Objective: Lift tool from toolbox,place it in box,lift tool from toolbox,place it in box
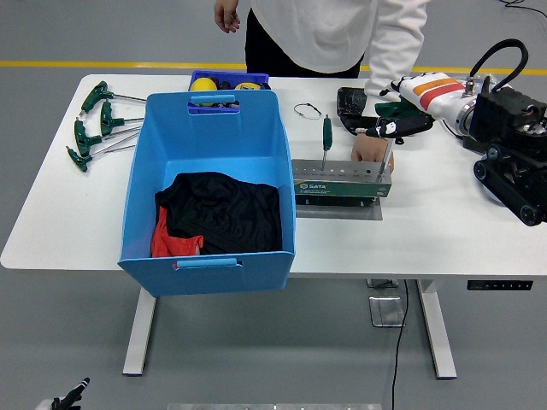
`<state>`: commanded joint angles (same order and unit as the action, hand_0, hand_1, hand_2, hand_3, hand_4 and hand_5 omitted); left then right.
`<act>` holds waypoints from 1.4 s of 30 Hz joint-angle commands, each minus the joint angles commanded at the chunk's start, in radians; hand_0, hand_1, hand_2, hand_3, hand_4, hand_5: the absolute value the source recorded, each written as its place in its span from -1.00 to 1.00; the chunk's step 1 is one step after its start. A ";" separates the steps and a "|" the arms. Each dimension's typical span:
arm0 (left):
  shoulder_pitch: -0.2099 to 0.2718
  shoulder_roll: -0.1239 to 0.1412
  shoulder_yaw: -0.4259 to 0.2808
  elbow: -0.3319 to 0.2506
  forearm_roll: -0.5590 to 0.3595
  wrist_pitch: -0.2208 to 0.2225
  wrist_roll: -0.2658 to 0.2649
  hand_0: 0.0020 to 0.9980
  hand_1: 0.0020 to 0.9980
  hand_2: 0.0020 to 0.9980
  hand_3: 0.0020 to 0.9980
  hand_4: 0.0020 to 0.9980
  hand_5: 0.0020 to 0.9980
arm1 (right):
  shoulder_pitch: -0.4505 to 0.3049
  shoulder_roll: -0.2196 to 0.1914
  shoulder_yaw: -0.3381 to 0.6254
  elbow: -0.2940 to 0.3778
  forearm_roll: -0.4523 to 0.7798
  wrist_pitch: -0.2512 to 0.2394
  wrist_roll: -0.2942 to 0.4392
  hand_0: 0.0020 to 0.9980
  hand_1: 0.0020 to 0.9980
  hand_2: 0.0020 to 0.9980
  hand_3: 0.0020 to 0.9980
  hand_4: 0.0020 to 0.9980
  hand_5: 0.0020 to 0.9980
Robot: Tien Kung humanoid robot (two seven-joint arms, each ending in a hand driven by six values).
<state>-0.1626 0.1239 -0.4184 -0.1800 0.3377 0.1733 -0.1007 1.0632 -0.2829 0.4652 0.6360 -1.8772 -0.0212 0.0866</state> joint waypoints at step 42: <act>-0.013 0.005 0.043 0.000 -0.033 -0.001 -0.008 0.47 0.58 0.59 0.54 0.59 0.53 | 0.020 0.018 0.018 -0.040 0.025 0.020 -0.127 -0.50 -0.47 -0.45 -0.36 1.00 0.82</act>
<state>-0.1757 0.1289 -0.3753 -0.1800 0.3047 0.1728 -0.1087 1.0833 -0.2652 0.4832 0.5957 -1.8518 -0.0009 -0.0403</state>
